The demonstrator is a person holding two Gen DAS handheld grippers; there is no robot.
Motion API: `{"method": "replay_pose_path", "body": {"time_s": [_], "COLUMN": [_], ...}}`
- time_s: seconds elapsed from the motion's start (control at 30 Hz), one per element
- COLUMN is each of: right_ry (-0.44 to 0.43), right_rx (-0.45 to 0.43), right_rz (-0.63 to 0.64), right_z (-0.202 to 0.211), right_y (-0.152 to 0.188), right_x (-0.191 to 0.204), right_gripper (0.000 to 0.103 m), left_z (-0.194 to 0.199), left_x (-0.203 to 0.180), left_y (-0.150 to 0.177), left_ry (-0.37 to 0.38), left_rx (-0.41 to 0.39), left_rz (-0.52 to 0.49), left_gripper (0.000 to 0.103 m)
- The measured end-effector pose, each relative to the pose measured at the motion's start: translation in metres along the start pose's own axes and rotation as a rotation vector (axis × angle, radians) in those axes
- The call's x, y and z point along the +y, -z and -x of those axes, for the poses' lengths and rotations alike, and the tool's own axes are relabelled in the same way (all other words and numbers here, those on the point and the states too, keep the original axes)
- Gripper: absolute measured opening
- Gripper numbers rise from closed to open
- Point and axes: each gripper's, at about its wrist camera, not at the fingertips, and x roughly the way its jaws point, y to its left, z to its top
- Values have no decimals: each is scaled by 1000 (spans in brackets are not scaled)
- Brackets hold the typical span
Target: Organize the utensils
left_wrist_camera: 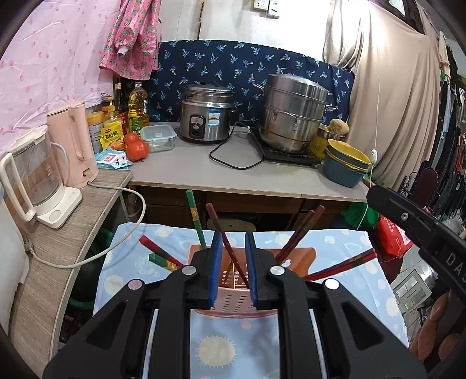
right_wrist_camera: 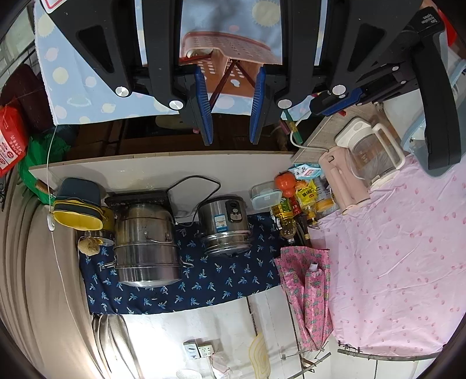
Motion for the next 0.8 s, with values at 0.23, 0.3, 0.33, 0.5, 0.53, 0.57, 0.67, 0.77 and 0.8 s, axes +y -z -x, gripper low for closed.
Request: {"method": "replay_pose_path", "body": {"time_s": [0.23,0.3,0.33,0.5,0.53,0.57,0.67,0.77,0.8], "right_ry": [14,14,18,25,24,25,35,50,49], "right_rx": [26,42,48,94,100,111,130,149,154], "right_rz": [-6,-11,-10,-17,-21,-22,-14,0,4], "right_z": [20,26,29,44,47,50,59,67,70], "right_y": [19,28,32,57,61,67,79,92,96], "right_x": [-3,-4,-4,-5,-5,-5,-2,3,4], "right_gripper": [31,32,33,40,41,41,44,54,56], "left_z": [25,32,36,52,55,58,66,71,73], "left_x": [-5,-8,-9,-13,-14,-16,-20,-24,-25], "left_y": [10,14,16,34,38,41,52,63,66], "left_ry": [-28,-37,-39,-65,-66,-69,-85,-96,-97], "left_rx": [-15,-19,-18,-12,-11,-9,-8,-5,-3], "left_rz": [-1,-6,-9,-20,-20,-21,-32,-37,-38], "left_gripper": [35,36,38,48,52,53,62,69,70]}}
